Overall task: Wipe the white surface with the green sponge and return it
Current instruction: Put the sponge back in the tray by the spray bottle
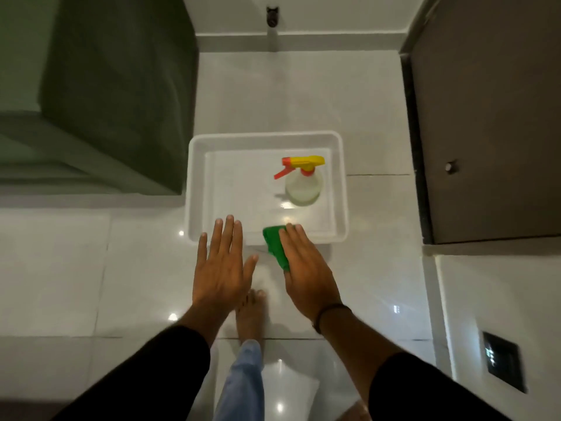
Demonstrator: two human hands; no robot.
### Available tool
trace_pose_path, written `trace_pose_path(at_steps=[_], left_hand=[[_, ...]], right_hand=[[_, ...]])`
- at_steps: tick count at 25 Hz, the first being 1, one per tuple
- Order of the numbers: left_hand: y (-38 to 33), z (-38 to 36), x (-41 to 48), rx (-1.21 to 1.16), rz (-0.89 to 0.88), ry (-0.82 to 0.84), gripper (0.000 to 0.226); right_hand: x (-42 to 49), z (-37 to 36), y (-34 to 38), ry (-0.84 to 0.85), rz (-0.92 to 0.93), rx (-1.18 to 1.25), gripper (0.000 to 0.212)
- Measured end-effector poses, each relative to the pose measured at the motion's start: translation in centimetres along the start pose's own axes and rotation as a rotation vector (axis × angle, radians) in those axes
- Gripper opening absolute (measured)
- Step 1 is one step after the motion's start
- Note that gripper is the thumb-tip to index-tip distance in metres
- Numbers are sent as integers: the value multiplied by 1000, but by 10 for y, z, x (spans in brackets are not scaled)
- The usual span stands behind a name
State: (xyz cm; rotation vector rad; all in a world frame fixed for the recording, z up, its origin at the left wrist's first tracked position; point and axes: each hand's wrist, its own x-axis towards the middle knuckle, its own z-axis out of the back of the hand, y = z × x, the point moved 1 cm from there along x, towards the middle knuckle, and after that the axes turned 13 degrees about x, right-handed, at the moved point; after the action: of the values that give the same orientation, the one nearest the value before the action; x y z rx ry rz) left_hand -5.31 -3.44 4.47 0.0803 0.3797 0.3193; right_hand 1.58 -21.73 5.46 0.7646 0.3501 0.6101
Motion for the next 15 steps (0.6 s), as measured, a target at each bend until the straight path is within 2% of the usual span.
trace_pose_path(at_steps=[1, 5, 8, 12, 15], left_hand=[[23, -8, 29, 0, 27, 35, 82], [35, 2, 75, 56, -35, -47, 81], [61, -22, 115, 25, -17, -82, 81], [74, -48, 128, 44, -72, -31, 84], [78, -61, 123, 112, -101, -34, 85]], right_hand=[[40, -24, 7, 25, 9, -17, 62], [111, -35, 9, 42, -2, -118, 66], [166, -67, 2, 112, -66, -216, 70], [192, -92, -22, 193, -136, -350, 80], [185, -107, -33, 210, -155, -376, 75]])
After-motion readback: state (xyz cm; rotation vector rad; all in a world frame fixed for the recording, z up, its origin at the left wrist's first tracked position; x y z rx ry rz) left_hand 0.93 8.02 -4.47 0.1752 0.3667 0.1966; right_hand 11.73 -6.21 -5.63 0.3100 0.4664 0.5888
